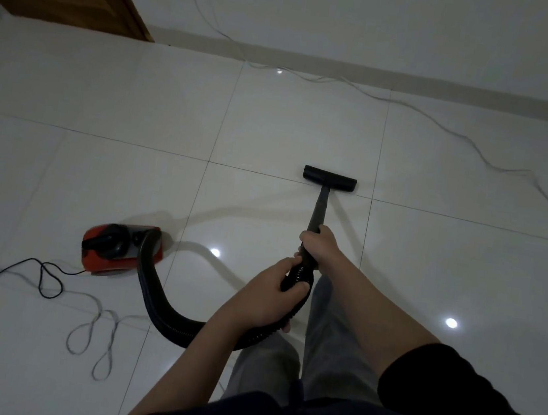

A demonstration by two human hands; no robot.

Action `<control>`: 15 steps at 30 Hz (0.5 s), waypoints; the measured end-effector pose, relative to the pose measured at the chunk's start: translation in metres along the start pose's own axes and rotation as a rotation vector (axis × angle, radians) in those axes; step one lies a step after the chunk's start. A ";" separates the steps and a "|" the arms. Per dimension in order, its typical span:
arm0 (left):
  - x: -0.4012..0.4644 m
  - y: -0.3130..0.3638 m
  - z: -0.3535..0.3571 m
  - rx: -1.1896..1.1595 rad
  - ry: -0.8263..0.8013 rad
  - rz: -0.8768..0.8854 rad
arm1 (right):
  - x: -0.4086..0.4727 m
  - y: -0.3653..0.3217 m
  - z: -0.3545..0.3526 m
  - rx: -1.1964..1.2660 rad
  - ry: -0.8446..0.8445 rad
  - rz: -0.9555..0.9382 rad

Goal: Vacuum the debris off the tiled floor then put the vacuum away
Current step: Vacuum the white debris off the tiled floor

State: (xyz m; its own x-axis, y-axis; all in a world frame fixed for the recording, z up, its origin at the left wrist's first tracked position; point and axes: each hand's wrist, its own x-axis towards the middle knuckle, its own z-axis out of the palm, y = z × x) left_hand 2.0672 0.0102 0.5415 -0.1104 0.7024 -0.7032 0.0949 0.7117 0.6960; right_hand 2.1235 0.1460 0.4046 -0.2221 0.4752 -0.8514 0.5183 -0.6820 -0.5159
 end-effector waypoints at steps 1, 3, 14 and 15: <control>-0.003 -0.007 -0.001 0.008 0.002 0.002 | -0.002 0.007 0.006 0.000 0.003 0.005; -0.010 -0.022 -0.004 0.041 0.013 0.010 | -0.006 0.019 0.019 0.017 0.005 0.011; -0.048 -0.075 -0.005 0.018 0.000 0.005 | -0.024 0.068 0.052 -0.003 -0.002 -0.026; -0.052 -0.079 -0.003 0.016 0.000 0.003 | -0.027 0.071 0.053 -0.011 0.002 -0.026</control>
State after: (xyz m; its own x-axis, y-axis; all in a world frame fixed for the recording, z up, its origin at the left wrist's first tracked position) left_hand 2.0628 -0.0819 0.5235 -0.1097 0.7043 -0.7014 0.1109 0.7099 0.6955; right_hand 2.1225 0.0556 0.3856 -0.2343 0.4940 -0.8373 0.5217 -0.6629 -0.5371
